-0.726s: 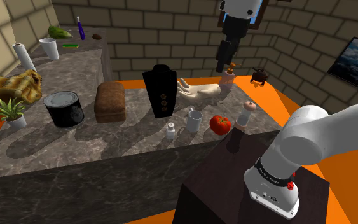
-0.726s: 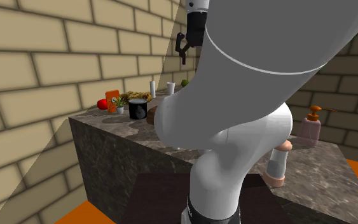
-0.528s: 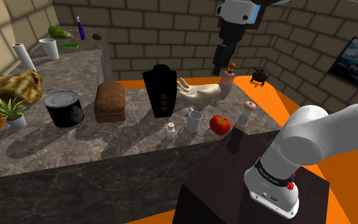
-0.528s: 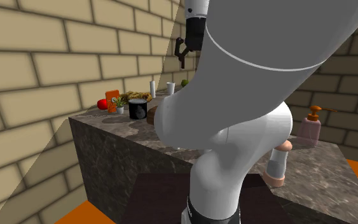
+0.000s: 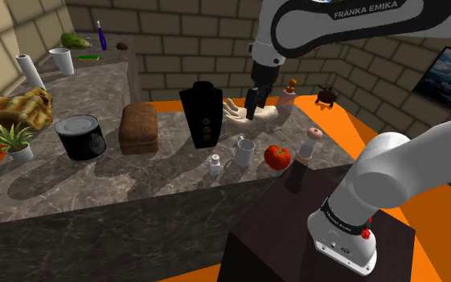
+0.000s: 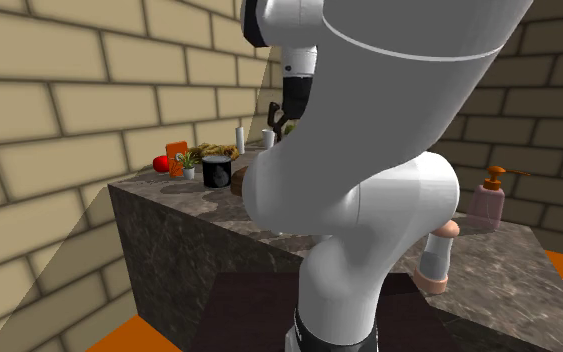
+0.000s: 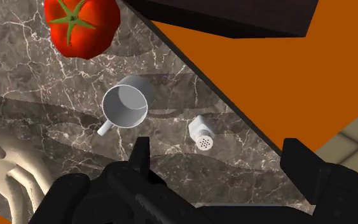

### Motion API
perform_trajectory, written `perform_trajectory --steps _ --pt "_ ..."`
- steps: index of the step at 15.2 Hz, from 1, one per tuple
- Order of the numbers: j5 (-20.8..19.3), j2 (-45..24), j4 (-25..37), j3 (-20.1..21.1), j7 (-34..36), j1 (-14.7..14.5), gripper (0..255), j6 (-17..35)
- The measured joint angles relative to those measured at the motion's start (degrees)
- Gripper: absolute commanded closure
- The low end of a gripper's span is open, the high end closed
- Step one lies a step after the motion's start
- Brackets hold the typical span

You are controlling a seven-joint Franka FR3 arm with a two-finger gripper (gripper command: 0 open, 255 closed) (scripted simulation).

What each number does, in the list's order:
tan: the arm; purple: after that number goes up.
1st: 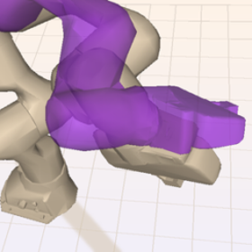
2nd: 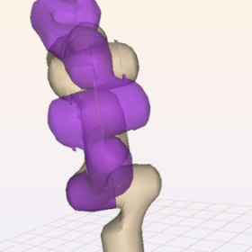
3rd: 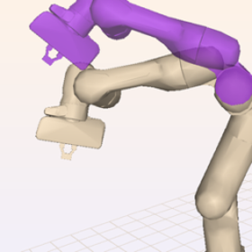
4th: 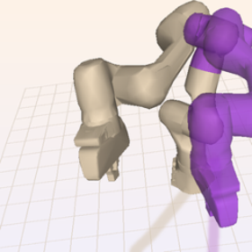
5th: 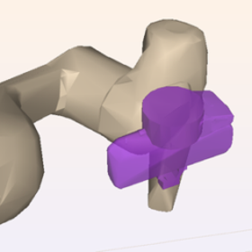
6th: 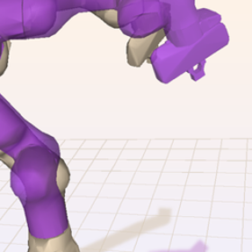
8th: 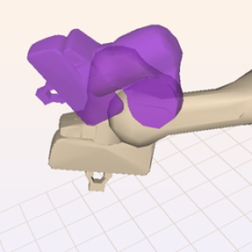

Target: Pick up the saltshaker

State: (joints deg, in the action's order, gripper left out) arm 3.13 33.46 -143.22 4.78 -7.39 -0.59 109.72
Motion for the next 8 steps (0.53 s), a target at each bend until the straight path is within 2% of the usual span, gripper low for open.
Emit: perform_trajectory --steps 8 --pt "0.2 -13.5 -3.2 2.4 1.5 -0.6 0 16.8"
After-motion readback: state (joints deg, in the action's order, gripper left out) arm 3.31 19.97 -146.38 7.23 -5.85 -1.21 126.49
